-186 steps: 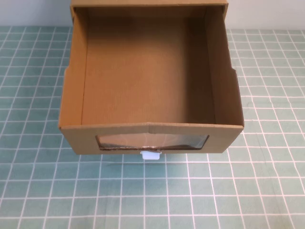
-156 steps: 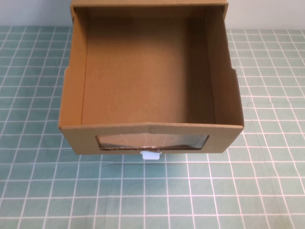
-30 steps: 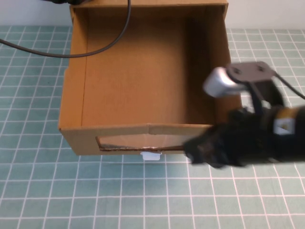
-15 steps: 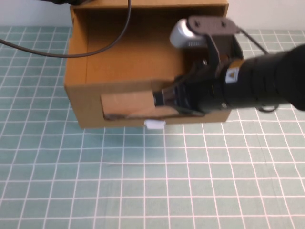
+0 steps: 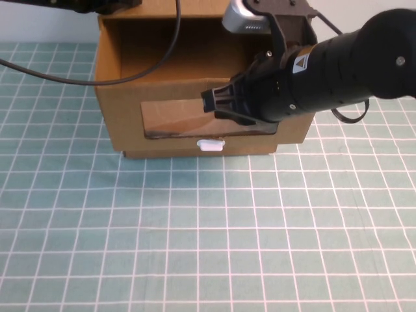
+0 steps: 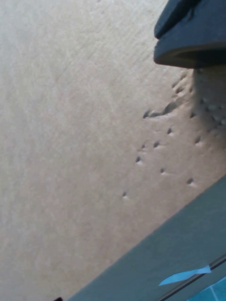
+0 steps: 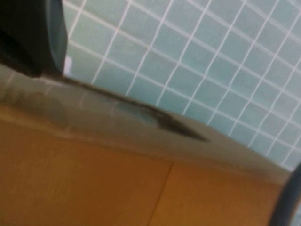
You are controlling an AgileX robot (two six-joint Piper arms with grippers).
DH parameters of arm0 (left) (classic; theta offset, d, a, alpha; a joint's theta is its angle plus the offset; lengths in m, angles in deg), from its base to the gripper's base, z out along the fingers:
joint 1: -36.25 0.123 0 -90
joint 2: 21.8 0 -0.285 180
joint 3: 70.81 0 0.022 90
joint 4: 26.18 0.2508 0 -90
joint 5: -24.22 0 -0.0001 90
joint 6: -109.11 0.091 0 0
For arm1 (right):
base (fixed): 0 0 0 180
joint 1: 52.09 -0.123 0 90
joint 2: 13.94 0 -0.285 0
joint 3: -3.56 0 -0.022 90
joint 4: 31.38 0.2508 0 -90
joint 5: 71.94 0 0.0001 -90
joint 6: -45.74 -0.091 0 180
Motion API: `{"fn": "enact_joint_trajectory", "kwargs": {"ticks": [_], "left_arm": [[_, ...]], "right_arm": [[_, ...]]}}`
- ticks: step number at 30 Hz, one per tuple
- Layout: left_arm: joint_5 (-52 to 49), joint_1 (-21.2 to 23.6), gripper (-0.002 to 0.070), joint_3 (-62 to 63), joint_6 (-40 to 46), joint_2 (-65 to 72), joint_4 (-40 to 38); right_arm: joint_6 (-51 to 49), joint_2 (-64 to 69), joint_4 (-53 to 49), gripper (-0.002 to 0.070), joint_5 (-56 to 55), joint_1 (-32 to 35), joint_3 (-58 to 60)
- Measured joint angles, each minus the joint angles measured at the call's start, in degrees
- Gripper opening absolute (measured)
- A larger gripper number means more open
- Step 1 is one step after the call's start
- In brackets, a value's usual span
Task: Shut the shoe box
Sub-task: Close the shoe box with your right arm
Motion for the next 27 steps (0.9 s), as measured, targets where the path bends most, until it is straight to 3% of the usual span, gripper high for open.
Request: {"fn": "enact_joint_trajectory", "kwargs": {"ticks": [11,20,27], "left_arm": [[-0.08,0.00,-0.0005,0.00,0.00,0.00,0.00],[-0.21,0.00,-0.0005,0.00,0.00,0.00,0.00],[-0.21,0.00,-0.0005,0.00,0.00,0.00,0.00]], "right_arm": [[2.04,-0.11,2.26,-0.0011,-1.87,0.00,-0.23],[2.08,1.07,2.75,-0.0011,-6.20,4.43,-0.55],[8.34,3.79,10.81,-0.0011,-8.95,7.59,-1.87]]}}
